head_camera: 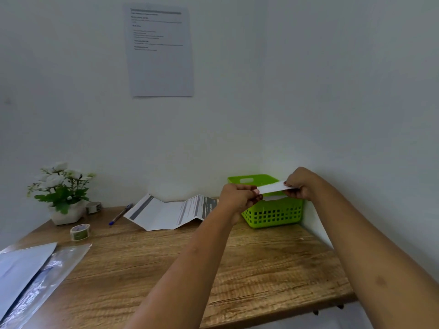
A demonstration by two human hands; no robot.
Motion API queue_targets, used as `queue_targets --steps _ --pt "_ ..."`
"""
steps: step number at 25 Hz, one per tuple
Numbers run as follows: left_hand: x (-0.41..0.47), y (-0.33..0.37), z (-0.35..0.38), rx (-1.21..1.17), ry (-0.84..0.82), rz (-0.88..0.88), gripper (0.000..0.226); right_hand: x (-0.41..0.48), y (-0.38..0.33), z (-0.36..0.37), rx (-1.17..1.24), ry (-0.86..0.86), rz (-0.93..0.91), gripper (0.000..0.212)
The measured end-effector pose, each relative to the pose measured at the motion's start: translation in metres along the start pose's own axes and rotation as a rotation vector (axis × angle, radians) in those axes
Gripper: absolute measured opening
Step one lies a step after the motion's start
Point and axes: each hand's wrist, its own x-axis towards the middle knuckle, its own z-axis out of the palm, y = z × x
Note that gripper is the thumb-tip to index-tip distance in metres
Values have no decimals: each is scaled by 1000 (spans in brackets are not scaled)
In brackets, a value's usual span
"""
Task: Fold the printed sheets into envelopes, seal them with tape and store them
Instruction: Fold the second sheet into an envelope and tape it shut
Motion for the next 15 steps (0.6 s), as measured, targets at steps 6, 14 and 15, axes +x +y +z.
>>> queue_targets --steps 6,14,15 --pt "11 -16 8 217 58 -7 23 21 1 2 -556 155 -122 24" --pt "21 -24 13 667 129 274 35 21 7 4 -871 130 -351 40" --pt "23 -23 12 692 121 280 37 19 5 2 -885 49 -378 39"
